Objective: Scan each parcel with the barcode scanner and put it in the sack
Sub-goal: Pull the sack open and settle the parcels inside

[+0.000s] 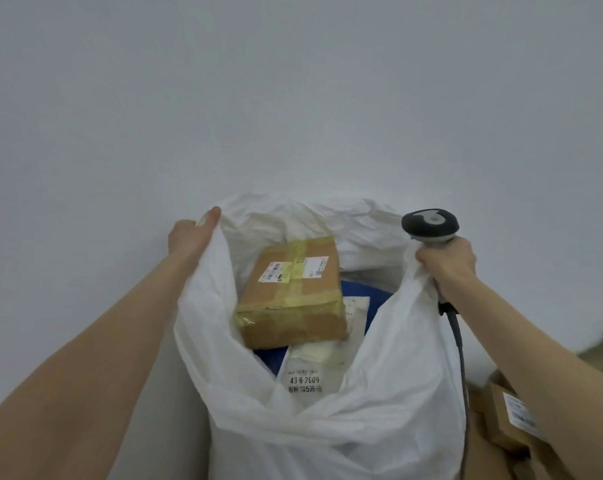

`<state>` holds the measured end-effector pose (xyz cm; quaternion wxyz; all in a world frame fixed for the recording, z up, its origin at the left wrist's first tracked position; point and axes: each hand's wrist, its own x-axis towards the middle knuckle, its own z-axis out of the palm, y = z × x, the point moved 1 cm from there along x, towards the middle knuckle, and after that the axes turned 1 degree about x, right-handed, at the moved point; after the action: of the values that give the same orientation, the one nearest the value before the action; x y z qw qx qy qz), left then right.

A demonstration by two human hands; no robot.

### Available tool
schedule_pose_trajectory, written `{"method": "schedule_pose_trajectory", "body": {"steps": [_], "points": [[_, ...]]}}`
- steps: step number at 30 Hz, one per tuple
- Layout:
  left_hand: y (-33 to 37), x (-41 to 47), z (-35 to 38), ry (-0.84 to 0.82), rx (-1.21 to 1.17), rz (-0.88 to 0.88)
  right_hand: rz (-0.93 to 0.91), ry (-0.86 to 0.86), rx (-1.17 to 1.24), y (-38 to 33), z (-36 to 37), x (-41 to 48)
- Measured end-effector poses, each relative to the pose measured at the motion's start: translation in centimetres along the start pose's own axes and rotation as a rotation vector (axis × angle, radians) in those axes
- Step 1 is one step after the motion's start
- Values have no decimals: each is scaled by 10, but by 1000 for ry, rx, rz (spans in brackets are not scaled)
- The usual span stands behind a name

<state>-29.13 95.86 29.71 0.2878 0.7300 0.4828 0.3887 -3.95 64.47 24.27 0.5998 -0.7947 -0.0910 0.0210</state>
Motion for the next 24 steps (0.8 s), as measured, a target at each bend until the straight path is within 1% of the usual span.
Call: {"method": "schedule_pose_trajectory", "body": {"steps": [2,3,6,8,10,11,14,16,19,21,24], "points": [[-6,-3,-1,-33,-21,-49,16,6,21,1,3,-4],[-3,-1,-3,-16,-75,-52,14,14,29,-4,4,-6],[31,19,-25,118,-218,-8,-63,62,60,-43,3,-2],[55,35,-44,196,-272,54,-144,92,161,-75,-2,6],[61,45,-53,290,-354,66,-198,119,274,-90,-4,10],[56,47,-50,306,-368,48,-209,126,273,-88,-2,9],[33,45,-32,292,-317,19,-177,98,153,-67,9,2],[34,48,-31,314,-297,37,-160,94,158,-65,9,3],[53,60,-43,395,-326,86,-213,136,213,-89,-1,16],[56,60,-43,418,-326,107,-230,134,242,-93,-3,18],[36,54,-29,383,-185,108,-183,106,165,-69,2,11]]}}
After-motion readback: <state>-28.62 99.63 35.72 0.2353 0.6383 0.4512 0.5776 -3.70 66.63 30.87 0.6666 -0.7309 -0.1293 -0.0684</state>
